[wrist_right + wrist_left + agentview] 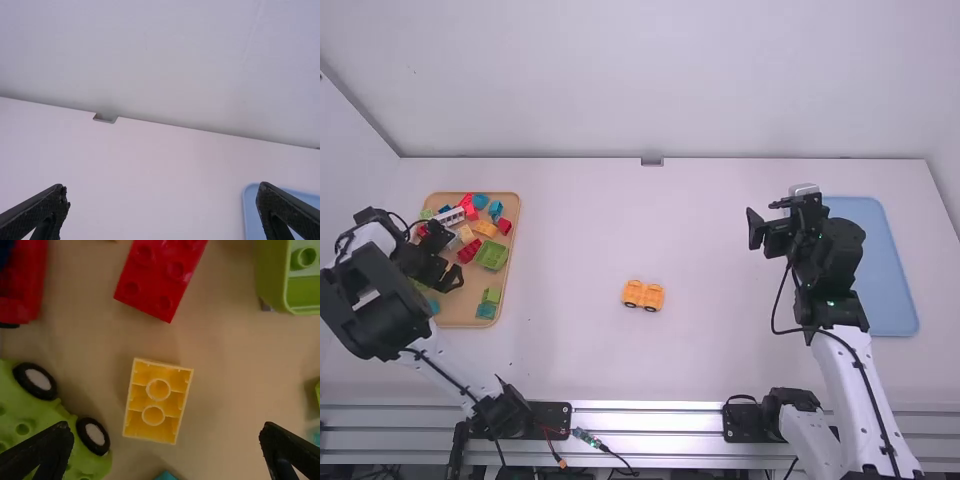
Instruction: Assemble lego blocks to make yellow taxi
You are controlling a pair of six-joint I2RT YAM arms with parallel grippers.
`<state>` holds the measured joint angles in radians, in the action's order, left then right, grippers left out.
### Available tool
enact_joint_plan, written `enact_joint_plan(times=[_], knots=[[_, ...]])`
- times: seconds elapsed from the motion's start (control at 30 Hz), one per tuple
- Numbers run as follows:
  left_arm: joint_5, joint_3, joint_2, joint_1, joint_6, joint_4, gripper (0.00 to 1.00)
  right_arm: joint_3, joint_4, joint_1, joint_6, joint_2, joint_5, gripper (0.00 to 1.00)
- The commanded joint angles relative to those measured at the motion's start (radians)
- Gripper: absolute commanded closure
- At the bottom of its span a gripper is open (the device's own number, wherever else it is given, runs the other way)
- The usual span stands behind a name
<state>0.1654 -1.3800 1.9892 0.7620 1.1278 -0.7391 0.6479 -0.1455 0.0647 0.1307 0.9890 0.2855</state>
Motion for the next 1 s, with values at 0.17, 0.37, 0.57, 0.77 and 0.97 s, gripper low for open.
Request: enact_joint_plan(times=[0.17, 0.37, 0.57, 0.77, 0.97], knots=[[0.048, -0.016, 0.016, -0.003, 0.066, 0.021, 0.01, 0.026, 0.005, -0.005, -0.006, 0.002, 0.005, 0.01], [0.042, -0.016, 0.027, 0.012, 0.066, 0.034, 0.0, 0.026, 0.025, -0.006, -0.007, 0.002, 0.006, 0.01], [0.024, -0.034, 0.089, 0.009, 0.05, 0.033, 0.02, 0.026, 0.025, -0.006, -0.006, 0.002, 0.006, 0.01], [0.043, -0.094, 0.142, 0.012, 0.039, -0.024, 0.12, 0.026, 0.021, -0.006, -0.007, 0.002, 0.005, 0.01], [0.027, -0.099, 0.143, 0.011, 0.039, -0.028, 0.21, 0.026, 0.021, -0.006, -0.001, 0.002, 0.006, 0.01]])
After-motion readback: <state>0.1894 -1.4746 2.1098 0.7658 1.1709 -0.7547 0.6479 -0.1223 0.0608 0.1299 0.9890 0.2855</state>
